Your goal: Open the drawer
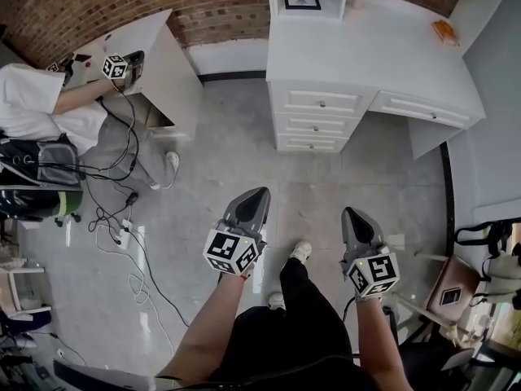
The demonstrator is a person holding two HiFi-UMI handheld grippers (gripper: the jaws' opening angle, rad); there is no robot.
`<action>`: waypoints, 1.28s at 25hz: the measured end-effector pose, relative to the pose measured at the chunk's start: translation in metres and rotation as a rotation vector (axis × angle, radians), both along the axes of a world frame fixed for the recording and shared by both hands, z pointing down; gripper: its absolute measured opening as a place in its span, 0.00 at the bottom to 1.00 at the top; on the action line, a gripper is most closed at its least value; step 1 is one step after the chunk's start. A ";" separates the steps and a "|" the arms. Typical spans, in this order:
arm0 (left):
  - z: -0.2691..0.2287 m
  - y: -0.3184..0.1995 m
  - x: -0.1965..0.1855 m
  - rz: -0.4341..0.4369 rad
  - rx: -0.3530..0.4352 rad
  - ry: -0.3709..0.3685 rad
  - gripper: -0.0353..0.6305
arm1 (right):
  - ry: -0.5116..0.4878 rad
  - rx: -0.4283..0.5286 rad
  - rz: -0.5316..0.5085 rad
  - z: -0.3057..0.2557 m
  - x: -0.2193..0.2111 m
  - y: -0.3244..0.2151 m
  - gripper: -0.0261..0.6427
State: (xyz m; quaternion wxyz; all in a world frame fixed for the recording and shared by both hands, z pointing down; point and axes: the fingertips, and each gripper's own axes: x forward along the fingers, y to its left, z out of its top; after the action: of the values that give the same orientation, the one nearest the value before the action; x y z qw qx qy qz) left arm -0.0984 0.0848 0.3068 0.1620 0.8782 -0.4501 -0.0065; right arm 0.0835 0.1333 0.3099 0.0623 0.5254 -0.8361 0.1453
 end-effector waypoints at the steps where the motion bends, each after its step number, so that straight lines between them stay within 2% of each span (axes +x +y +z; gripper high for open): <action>1: 0.001 -0.008 0.002 0.000 -0.001 0.001 0.06 | 0.001 -0.004 -0.004 0.002 0.001 -0.008 0.04; 15: 0.023 -0.102 0.037 -0.004 -0.019 0.006 0.06 | -0.008 -0.041 -0.027 0.027 0.029 -0.101 0.04; 27: 0.039 -0.138 0.049 -0.029 -0.011 0.030 0.06 | -0.038 -0.038 -0.031 0.047 0.027 -0.139 0.04; 32: 0.047 -0.151 0.069 -0.002 -0.008 0.044 0.06 | -0.053 -0.034 -0.022 0.060 0.030 -0.153 0.04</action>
State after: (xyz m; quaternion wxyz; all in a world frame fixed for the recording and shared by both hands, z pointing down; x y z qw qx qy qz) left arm -0.0297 -0.0663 0.3543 0.1752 0.8768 -0.4472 -0.0244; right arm 0.1133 -0.0196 0.3698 0.0508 0.5108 -0.8406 0.1728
